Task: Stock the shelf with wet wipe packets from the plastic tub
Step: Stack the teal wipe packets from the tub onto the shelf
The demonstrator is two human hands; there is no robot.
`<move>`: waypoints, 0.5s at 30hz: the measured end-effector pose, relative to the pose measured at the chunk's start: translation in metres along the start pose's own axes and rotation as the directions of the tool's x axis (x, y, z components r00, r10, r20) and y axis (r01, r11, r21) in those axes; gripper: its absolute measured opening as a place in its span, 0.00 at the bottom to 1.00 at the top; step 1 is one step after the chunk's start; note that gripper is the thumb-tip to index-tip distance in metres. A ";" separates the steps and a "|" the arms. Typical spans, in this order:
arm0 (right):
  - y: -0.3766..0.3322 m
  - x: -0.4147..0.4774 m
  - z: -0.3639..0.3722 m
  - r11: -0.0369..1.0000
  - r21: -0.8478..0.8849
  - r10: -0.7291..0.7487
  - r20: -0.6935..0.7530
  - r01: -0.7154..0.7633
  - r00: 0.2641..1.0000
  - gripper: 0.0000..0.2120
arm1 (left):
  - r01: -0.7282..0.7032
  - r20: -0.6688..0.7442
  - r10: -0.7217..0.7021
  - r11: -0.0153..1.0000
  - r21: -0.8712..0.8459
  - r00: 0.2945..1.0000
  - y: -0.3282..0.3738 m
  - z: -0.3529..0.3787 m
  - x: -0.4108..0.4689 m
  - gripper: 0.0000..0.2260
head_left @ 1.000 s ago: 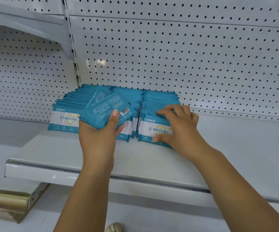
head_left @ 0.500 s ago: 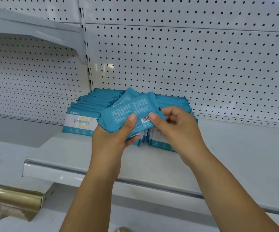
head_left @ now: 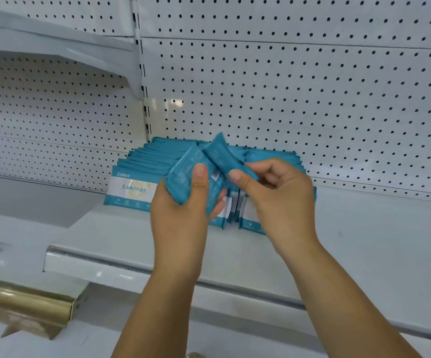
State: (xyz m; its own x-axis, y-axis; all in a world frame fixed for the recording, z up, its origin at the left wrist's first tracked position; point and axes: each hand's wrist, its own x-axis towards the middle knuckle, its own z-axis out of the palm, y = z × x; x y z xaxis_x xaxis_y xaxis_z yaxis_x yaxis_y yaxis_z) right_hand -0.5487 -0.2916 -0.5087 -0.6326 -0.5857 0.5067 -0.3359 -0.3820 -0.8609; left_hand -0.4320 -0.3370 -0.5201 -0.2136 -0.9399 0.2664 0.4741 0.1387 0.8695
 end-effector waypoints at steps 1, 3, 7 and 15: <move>0.001 -0.001 0.001 1.000 0.015 0.011 0.051 -0.012 0.999 0.07 | 0.000 0.008 0.000 1.000 -0.003 1.000 -0.001 0.002 -0.001 0.20; 0.004 0.000 0.001 1.000 0.025 0.014 0.126 -0.017 0.992 0.07 | 0.015 -0.005 -0.015 1.000 -0.028 1.000 0.000 0.003 -0.001 0.26; 0.002 -0.002 -0.002 0.998 0.061 0.004 0.257 -0.021 0.967 0.08 | 0.052 -0.015 -0.054 0.993 -0.110 0.998 0.004 0.000 0.003 0.28; -0.001 0.001 -0.010 0.992 0.062 0.108 0.019 -0.109 0.994 0.14 | 0.037 -0.006 -0.039 0.978 -0.206 0.999 0.000 -0.005 0.006 0.16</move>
State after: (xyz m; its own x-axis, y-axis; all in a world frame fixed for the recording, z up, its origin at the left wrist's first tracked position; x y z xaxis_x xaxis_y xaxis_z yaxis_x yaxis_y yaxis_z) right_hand -0.5559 -0.2849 -0.5081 -0.6521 -0.6370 0.4112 -0.2207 -0.3594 -0.9067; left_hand -0.4288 -0.3439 -0.5209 -0.2264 -0.9465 0.2298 0.6315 0.0369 0.7745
